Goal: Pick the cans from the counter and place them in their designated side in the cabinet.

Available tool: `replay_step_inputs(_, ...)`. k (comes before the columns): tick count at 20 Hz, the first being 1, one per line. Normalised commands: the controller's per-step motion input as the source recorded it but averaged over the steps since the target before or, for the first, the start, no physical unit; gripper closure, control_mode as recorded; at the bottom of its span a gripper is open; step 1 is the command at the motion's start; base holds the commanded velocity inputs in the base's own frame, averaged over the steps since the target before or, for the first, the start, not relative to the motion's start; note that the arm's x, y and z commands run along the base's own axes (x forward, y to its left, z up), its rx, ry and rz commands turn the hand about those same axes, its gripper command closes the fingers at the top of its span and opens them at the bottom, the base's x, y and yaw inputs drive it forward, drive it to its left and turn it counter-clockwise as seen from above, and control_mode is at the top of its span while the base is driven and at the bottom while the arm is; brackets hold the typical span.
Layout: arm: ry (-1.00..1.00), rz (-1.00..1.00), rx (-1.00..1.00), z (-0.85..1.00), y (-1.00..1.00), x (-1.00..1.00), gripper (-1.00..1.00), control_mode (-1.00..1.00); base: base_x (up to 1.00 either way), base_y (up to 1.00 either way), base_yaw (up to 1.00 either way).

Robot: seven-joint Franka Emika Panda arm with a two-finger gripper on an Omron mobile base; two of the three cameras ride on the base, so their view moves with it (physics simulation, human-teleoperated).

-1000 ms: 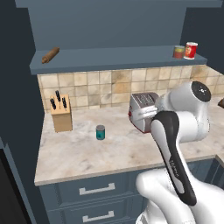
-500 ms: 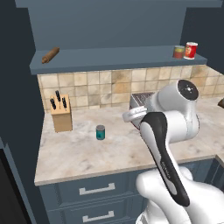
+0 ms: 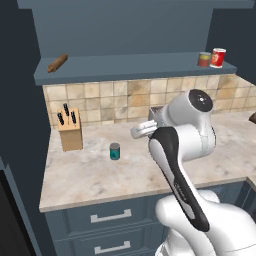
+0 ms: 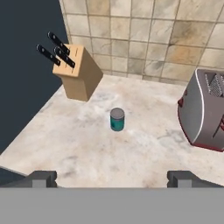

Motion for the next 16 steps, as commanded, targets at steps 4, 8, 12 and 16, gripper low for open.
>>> replay_step_inputs(4,0.01,0.0,0.0,-0.08,0.09,0.15,-1.0,-1.0,0.0,0.0,0.0)
replay_step_inputs(8,0.02,0.0,0.0,-0.08,0.07,0.15,-1.0,-1.0,0.0,0.0,0.0)
replay_step_inputs(12,0.01,0.0,0.0,-0.1,0.08,0.18,-1.0,-1.0,0.0,0.0,0.0)
replay_step_inputs(16,0.01,0.0,0.0,-0.12,0.07,0.2,-1.0,-1.0,0.0,0.0,0.0)
